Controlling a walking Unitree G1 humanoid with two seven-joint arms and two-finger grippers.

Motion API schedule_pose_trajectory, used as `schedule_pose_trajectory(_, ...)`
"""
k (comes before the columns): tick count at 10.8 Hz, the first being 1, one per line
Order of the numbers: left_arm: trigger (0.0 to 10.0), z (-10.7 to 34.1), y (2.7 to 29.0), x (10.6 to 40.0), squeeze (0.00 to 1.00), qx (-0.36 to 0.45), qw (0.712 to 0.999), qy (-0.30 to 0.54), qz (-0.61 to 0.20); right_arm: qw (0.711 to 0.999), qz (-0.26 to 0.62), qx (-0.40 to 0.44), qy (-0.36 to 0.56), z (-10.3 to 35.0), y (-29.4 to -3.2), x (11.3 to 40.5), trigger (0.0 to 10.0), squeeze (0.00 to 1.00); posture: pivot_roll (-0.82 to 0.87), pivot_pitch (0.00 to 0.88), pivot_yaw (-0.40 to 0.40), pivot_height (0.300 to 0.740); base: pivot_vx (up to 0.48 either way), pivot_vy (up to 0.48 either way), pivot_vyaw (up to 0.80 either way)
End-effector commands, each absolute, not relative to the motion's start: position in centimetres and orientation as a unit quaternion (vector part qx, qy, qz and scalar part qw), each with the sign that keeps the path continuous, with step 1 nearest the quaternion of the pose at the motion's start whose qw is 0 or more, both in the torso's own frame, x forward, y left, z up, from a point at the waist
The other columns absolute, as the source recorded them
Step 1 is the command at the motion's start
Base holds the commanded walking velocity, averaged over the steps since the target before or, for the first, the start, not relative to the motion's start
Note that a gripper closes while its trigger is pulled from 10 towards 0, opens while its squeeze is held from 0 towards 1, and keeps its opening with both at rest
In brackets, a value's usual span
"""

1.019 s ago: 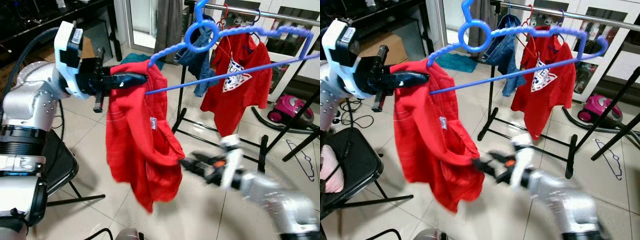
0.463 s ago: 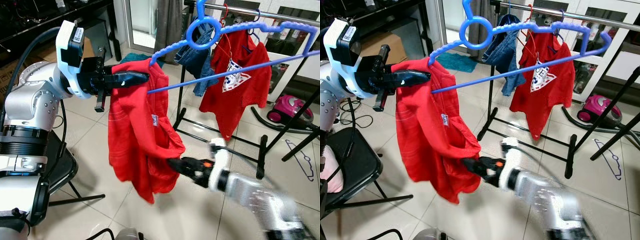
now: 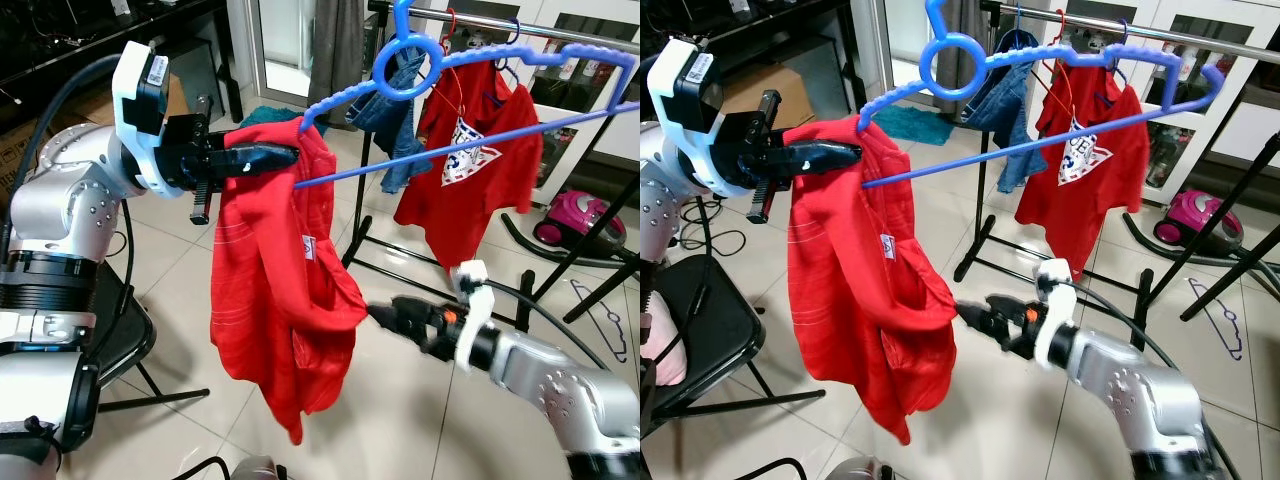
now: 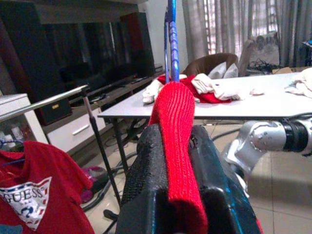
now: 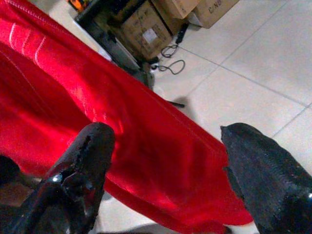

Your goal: Hang hanger

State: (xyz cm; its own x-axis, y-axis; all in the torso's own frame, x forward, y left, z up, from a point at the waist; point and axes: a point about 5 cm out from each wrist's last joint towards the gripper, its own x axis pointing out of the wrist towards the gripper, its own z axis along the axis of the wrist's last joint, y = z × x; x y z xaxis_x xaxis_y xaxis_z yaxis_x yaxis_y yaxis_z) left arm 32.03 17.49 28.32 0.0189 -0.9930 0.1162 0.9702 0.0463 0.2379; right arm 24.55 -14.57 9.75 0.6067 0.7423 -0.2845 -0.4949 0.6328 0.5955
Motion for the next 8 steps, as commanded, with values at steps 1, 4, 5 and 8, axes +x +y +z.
schedule_pose_trajectory(1,0.0,29.3,17.4,31.8,0.00,0.064,0.711,-0.147,-0.685,0.852,0.364,0.257,0.274,9.6,-13.0,24.5,10.0,0.00,0.05,0.000,0.013,0.740,0.000,0.000,0.00)
schedule_pose_trajectory(4,0.0,29.4,17.5,31.8,0.00,0.066,0.712,-0.152,-0.682,0.839,0.361,0.258,0.314,8.3,-11.4,23.9,0.2,0.00,0.05,0.000,0.009,0.740,0.000,0.000,0.00)
schedule_pose_trajectory(5,0.0,29.5,17.6,31.8,0.00,0.067,0.713,-0.152,-0.682,0.841,0.353,0.266,0.312,8.3,-11.5,24.0,0.0,0.00,0.05,0.000,0.010,0.740,0.000,0.000,0.00)
schedule_pose_trajectory(8,0.0,29.3,17.7,31.8,0.00,0.069,0.711,-0.150,-0.683,0.848,0.339,0.264,0.309,8.2,-11.8,24.5,0.0,0.00,0.05,0.000,0.012,0.740,0.000,0.000,0.00)
